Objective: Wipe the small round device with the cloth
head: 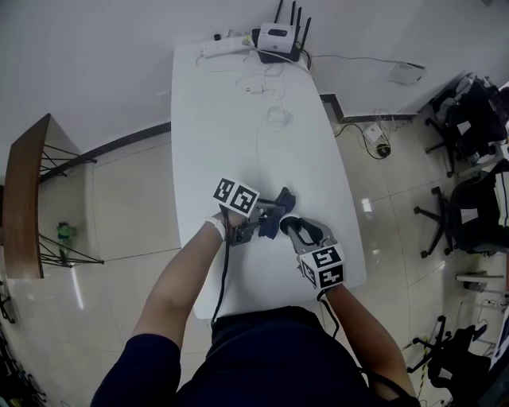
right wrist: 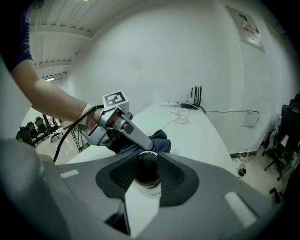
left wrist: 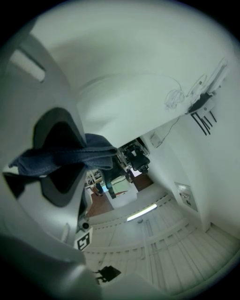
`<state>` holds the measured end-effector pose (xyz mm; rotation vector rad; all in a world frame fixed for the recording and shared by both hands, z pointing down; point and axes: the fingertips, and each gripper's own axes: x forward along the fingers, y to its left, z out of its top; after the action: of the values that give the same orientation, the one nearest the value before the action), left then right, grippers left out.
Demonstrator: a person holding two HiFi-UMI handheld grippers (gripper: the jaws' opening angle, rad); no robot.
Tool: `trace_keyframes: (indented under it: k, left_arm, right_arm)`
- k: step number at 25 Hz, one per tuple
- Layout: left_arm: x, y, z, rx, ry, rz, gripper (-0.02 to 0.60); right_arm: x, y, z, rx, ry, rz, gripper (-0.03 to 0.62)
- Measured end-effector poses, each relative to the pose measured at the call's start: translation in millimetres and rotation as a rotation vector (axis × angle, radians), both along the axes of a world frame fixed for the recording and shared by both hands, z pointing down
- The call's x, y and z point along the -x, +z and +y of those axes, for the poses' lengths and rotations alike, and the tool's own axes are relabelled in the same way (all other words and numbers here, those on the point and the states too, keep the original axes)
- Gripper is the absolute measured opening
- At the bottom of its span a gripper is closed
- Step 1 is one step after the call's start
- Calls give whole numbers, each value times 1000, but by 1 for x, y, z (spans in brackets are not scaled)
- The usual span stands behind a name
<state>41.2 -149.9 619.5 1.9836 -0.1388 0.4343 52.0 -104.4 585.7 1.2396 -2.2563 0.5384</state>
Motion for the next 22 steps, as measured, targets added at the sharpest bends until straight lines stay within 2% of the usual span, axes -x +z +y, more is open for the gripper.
trace_keyframes:
  k: [5, 7, 11, 14, 16, 18, 22]
  left_arm:
    - [-12, -44, 12, -156, 104, 11, 98]
    - [-16, -54, 22, -251, 174, -26, 98]
    - [-23, -62, 45, -499, 323, -147, 100]
    - [-24, -61, 50, -600, 354, -200, 100]
    - [-22, -62, 51, -625, 357, -207, 100]
    - [-18, -64, 46, -599, 331, -189, 100]
    - [-4, -63, 9, -387, 159, -99, 100]
  right_arm:
    - [-3, 2, 0, 2, 2, -13, 126]
    - [-3, 2, -1, 0, 4, -19, 126]
    - [-4, 4, 0, 4, 4, -27, 126]
    - [-4, 5, 1, 3, 0, -28, 126]
    - [-3, 5, 1, 0, 1, -30, 126]
    - [-2, 4, 1, -8, 2, -31, 126]
    - [-6, -16, -4, -64, 36, -52, 151]
